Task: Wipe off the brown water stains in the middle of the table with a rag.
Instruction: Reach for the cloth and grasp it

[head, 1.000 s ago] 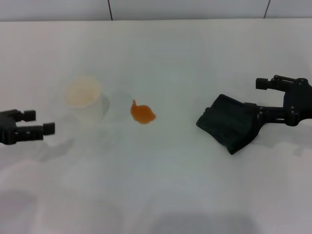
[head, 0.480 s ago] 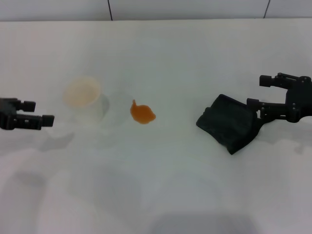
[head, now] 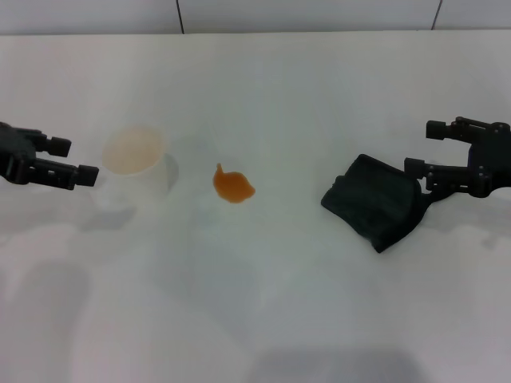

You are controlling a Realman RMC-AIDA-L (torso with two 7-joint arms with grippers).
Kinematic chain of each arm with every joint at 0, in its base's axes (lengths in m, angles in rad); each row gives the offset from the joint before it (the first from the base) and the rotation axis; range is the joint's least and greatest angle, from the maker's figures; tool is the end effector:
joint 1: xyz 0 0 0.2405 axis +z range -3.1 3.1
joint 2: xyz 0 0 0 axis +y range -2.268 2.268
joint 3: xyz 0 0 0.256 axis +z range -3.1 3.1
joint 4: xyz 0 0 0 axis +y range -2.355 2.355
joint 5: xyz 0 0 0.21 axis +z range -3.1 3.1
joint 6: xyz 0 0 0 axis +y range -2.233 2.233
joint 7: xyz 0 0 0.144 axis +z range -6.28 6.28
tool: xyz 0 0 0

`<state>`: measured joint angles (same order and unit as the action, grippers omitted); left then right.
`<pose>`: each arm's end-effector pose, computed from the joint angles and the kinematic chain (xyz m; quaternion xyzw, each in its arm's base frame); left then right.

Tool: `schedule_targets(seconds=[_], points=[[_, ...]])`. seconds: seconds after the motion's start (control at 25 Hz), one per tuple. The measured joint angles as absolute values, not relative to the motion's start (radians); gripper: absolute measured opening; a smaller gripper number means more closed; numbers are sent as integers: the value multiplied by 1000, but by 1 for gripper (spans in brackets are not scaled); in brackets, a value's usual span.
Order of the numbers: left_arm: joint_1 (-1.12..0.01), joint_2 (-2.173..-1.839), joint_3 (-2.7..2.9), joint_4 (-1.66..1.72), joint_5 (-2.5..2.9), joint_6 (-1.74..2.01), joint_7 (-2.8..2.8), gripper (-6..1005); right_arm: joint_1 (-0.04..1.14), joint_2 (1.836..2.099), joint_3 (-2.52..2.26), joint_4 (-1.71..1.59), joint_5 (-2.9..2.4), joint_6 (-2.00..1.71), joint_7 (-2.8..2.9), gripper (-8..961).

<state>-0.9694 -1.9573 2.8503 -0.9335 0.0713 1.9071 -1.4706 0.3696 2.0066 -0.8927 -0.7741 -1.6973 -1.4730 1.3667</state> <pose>-0.2710 0.3532 0.1082 -0.9353 -0.3257 -0.0557 0.1270 0.2818 0.3248 0.0408 -0.9217 0.1960 0.2582 0.2132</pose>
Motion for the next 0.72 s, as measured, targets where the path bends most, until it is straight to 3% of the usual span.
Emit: schedule_targets(seconds=[0.72], points=[[-978, -1949, 2849, -920, 57, 1955, -1401, 894, 378, 2007, -948, -810, -1785, -1459, 1431, 773]])
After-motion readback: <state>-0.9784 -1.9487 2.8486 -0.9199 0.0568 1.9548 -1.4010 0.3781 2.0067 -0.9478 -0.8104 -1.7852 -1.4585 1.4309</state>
